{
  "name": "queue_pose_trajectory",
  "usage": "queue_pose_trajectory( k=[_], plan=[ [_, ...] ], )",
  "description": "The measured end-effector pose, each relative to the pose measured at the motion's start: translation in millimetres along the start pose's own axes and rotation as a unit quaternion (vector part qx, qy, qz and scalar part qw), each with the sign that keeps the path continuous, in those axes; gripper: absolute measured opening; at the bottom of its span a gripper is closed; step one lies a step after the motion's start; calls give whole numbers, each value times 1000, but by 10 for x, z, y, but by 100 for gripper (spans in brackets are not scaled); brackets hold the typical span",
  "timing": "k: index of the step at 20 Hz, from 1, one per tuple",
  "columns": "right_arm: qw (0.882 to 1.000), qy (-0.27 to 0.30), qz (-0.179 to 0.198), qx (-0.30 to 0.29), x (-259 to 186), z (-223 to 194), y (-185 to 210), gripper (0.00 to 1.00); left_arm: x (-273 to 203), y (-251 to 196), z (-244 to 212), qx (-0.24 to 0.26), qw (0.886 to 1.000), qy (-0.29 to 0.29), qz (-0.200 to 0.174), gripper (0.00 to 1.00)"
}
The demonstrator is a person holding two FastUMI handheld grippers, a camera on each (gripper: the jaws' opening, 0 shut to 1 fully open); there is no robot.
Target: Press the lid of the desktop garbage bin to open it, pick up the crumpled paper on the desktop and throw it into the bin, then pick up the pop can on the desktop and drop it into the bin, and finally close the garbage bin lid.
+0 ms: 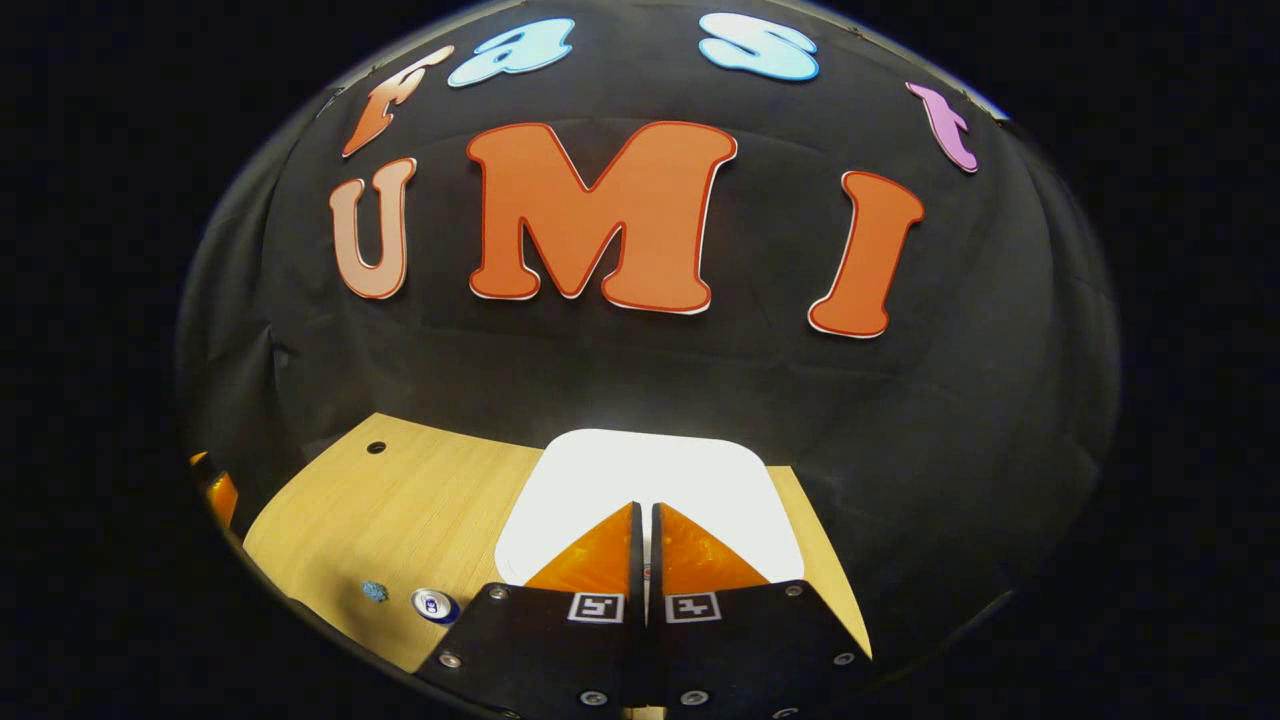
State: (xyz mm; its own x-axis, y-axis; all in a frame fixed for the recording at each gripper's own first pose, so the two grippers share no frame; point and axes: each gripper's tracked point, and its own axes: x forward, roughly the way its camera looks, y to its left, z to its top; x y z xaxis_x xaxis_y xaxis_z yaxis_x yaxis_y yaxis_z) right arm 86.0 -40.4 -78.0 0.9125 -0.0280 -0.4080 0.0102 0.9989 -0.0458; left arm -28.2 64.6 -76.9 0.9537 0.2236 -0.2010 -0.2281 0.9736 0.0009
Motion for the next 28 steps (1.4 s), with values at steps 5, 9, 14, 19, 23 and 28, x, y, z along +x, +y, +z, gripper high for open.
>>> queue_pose_trajectory(
  k=[5,9,14,19,23,28],
  plan=[
    [999,52,10,9,120,-255,-12,1,1,5,-40,-2,1000,7,11,99],
    [997,72,12,19,184,-371,-26,1,-18,-28,-91,1,1000,12,14,99],
    [996,84,1,9,172,-430,-21,1,3,-164,-90,9,1000,16,7,99],
    [999,43,5,-1,107,-333,-14,1,-13,-250,-98,5,1000,21,2,99],
    [999,33,23,-27,13,-294,-19,1,-40,-355,-252,-11,999,40,3,99],
    [998,-55,29,-19,-173,150,-179,5,-54,-421,-396,-23,998,50,7,96]
  ],
)
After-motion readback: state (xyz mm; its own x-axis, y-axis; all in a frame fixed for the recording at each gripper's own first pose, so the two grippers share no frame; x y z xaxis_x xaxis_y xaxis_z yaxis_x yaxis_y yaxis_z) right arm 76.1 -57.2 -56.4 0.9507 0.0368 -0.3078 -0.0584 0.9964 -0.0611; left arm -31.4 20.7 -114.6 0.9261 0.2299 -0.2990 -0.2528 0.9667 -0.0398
